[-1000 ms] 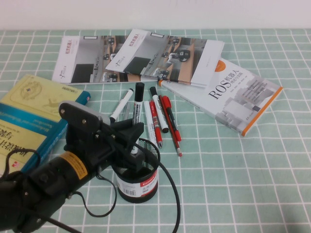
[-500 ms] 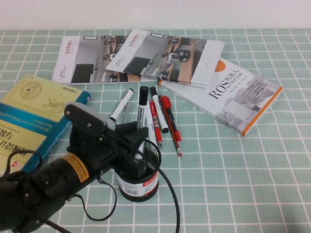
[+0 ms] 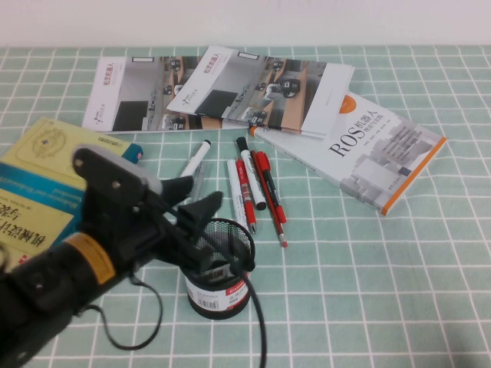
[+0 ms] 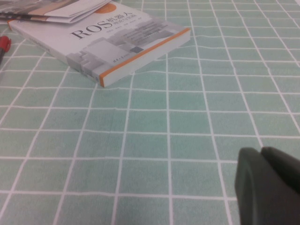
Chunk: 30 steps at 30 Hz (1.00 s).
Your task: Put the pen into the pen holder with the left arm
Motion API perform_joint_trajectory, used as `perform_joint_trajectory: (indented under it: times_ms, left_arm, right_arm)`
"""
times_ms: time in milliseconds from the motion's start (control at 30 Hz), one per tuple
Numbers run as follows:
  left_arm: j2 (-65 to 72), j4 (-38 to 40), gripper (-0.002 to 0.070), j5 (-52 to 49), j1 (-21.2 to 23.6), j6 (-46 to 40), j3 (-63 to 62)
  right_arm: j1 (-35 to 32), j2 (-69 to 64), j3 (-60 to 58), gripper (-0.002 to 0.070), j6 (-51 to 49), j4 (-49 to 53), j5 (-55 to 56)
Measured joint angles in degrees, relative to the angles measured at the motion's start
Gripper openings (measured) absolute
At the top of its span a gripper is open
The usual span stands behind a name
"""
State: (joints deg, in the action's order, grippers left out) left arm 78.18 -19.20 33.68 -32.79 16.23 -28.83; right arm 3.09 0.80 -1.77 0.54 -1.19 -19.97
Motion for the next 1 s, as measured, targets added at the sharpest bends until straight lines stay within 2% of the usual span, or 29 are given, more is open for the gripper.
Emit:
perform_joint_trajectory:
  times_ms: [67,200,300,700,1000]
  left_arm:
    - [-3.75,-0.11,0.0288,-4.03,0.00,0.00,0.00]
    - [-12.69,-0.20,0.0101,-13.34,0.00,0.00,0.09]
    - [-20.30,-0.20,0.0027,-19.76,0.00,0.00,0.09]
    - [-50.86,0.16,0.0000,-42.42,0.00,0.63,0.13]
    - [-60.67,0.39,0.0000,-58.43,0.00,1.07,0.13]
  right_arm:
    - [0.00,0.00,0.00,-0.0020,0.00,0.00,0.00]
    - [0.00,0.00,0.00,-0.0020,0.00,0.00,0.00]
    - [0.00,0.00,0.00,-0.0020,0.00,0.00,0.00]
    - [0.00,0.00,0.00,-0.0020,0.00,0.00,0.00]
    - [0.00,0.00,0.00,-0.0020,0.00,0.00,0.00]
